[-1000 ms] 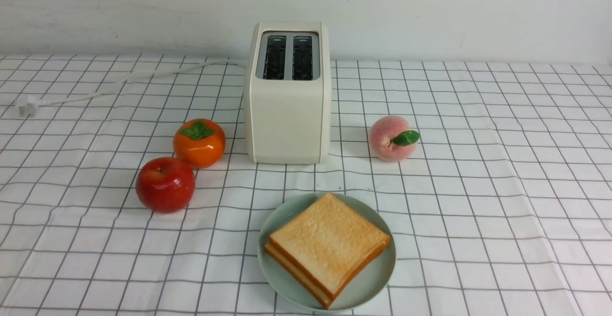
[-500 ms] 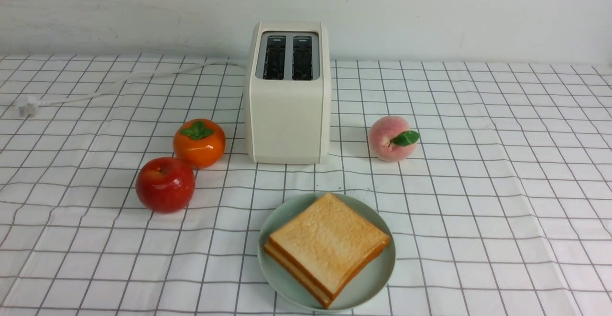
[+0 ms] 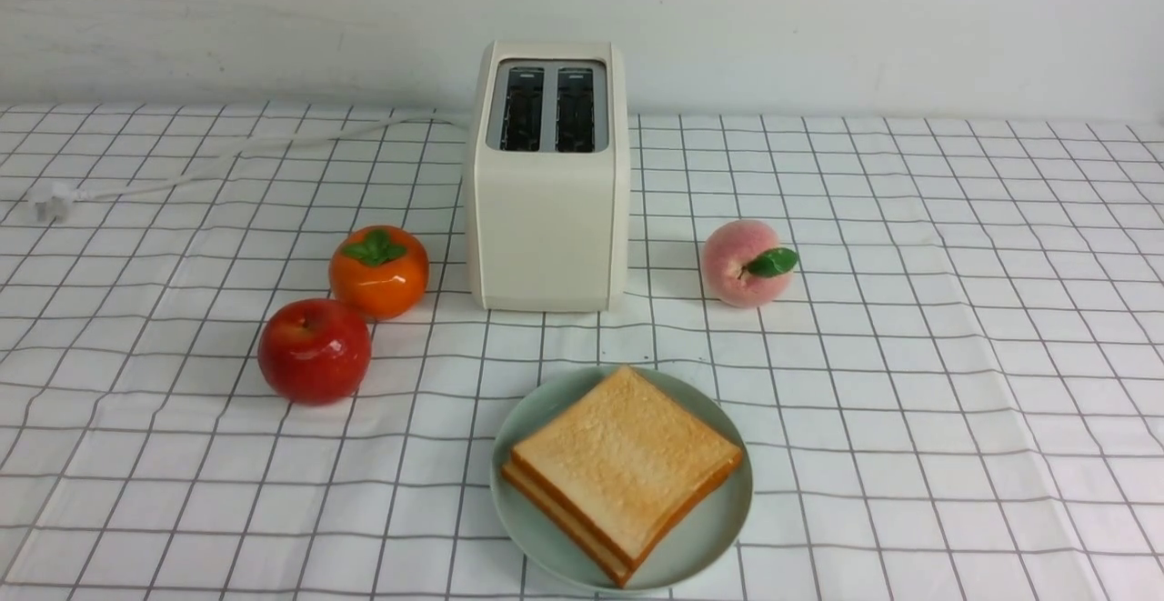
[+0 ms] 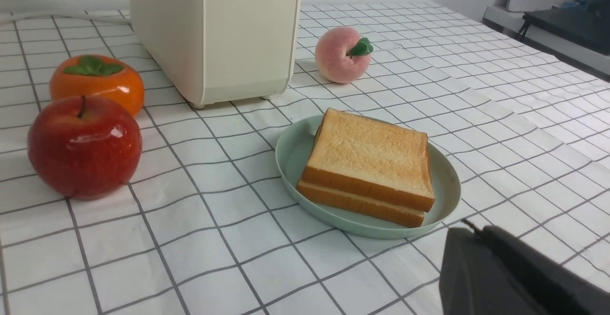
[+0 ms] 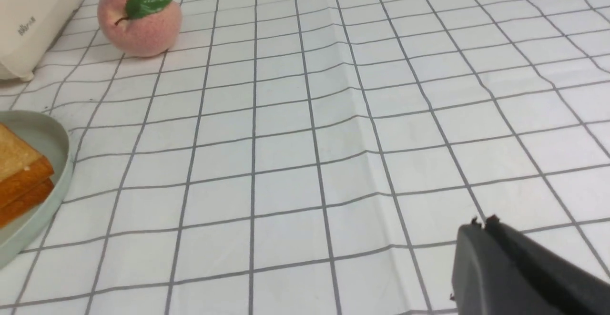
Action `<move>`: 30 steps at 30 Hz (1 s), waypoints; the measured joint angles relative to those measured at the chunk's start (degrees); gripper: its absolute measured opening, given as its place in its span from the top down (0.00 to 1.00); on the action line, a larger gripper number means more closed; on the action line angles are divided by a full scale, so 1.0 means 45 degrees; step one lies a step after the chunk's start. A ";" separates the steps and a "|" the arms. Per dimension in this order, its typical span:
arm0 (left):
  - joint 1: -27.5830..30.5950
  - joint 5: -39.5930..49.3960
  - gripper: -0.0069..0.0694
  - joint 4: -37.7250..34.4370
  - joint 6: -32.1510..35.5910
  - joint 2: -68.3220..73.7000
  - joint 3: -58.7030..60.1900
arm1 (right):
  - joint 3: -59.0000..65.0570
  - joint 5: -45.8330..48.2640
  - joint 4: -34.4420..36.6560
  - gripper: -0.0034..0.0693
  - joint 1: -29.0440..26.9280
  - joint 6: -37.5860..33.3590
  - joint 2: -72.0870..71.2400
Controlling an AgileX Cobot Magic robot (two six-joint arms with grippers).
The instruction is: Take toasted bread from bread machine on white checkered table place on plate.
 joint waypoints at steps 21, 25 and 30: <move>0.0000 -0.0012 0.89 0.0000 0.0000 0.0000 0.0000 | 0.0001 -0.0129 0.2608 0.97 0.0000 -0.4946 0.0000; 0.0000 -0.0012 0.88 0.0000 0.0000 0.0000 0.0000 | 0.0001 -0.0129 0.2608 0.97 0.0000 -0.4946 0.0000; 0.0000 -0.0012 0.88 0.0000 0.0000 0.0000 0.0000 | 0.0001 -0.0129 0.2608 0.96 0.0000 -0.4958 0.0000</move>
